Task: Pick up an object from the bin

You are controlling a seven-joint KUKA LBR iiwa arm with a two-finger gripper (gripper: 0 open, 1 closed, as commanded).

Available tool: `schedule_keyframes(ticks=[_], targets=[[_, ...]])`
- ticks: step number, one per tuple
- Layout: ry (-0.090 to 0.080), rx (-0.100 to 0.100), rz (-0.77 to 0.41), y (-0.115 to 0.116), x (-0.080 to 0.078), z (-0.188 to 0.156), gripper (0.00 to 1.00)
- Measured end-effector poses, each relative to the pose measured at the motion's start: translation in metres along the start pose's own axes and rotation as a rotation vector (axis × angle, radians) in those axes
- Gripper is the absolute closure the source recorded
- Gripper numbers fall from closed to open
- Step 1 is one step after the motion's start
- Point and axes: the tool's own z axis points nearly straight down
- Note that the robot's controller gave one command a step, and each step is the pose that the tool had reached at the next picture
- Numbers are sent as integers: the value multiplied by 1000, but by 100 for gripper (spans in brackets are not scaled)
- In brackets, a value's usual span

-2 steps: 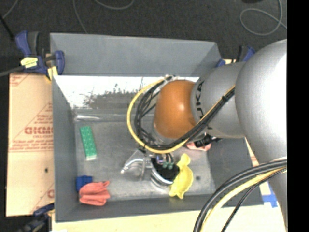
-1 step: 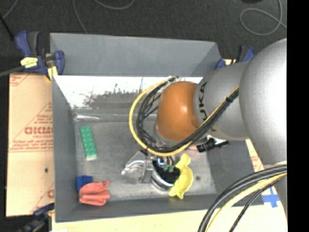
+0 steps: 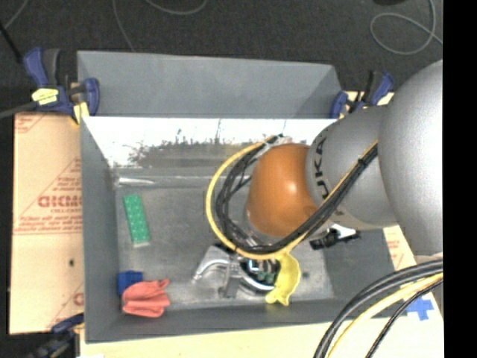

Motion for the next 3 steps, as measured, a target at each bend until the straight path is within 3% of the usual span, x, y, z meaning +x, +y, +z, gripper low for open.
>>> schedule_keyframes(ticks=[1,2,3], targets=[[10,1,128,3,-7,32,0],[-4,-1,199,-17,7,33,100],[-4,-1,199,-17,7,33,100]])
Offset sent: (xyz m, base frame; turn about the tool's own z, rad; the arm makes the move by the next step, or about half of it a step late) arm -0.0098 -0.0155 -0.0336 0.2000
